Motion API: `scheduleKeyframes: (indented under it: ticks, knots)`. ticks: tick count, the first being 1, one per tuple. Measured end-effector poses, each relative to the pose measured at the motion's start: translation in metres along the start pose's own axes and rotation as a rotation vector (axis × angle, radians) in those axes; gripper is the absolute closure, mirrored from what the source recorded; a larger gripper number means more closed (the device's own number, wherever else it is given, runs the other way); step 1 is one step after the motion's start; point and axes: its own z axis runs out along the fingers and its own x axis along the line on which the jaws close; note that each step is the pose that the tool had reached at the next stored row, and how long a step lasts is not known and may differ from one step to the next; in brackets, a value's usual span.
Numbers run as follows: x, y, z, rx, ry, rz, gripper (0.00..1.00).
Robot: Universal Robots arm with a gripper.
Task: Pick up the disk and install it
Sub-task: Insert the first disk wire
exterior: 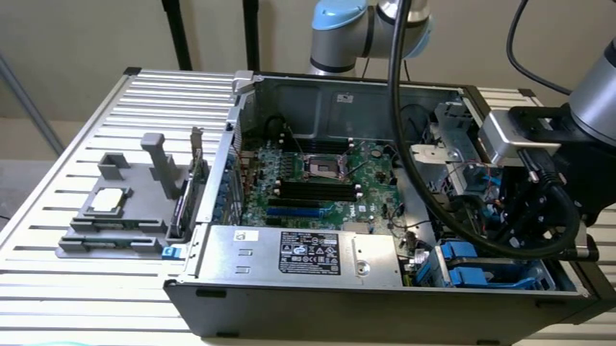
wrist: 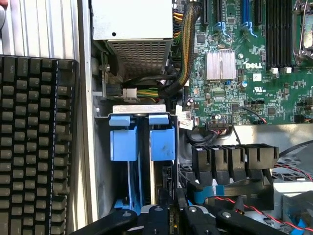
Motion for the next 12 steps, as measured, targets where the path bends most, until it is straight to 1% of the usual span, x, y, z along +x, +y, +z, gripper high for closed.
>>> scheduleKeyframes:
  ticks: [12]
  knots:
    - [0.0000,-0.0007,0.0019,0.0000,0.0003,0.000,0.83]
